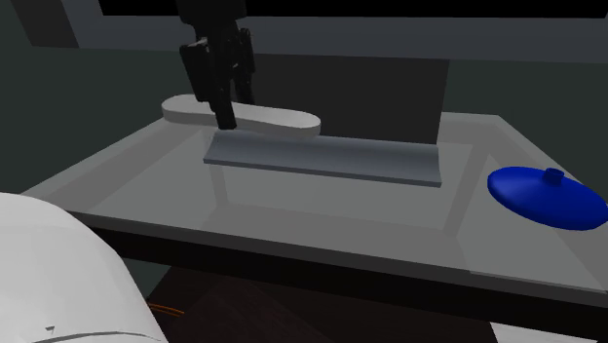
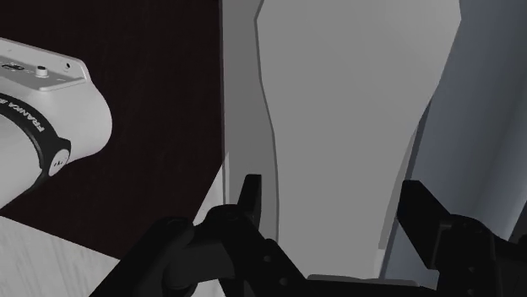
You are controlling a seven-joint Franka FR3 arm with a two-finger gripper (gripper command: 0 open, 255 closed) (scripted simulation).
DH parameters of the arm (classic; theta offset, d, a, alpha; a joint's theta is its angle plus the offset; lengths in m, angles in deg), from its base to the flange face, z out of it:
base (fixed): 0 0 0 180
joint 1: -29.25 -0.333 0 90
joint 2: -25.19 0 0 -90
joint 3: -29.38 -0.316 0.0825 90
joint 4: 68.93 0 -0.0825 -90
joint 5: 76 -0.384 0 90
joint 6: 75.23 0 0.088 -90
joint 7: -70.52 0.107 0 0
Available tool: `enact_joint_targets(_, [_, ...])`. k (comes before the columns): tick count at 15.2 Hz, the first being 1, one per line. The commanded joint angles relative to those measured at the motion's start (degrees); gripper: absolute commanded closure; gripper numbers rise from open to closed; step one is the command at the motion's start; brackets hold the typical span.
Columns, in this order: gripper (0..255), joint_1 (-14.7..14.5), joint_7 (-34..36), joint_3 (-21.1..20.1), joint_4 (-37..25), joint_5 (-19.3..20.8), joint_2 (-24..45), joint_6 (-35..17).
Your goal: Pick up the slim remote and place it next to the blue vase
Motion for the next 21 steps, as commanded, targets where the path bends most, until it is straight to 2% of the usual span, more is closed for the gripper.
enact_joint_targets(1, [255,1.8,-1.7,0.7,-0.6,1.2,2.0,-1.2])
enact_joint_targets(7, [255,10.4,-8.0,1.5,-4.5,5.1,10.8,-6.1])
enact_joint_targets(11, [255,18.4,-12.2,-0.6,-8.5,6.5,16.5,-8.5])
enact_joint_targets(12, [255,16.4,-11.2,-0.4,-7.8,6.2,15.1,3.9])
enact_joint_targets(13, [0,16.4,-11.2,-0.4,-7.8,6.2,15.1,3.9])
enact_joint_targets(21, [0,9.3,-8.1,-7.2,6.9,-5.8,11.5,-12.7])
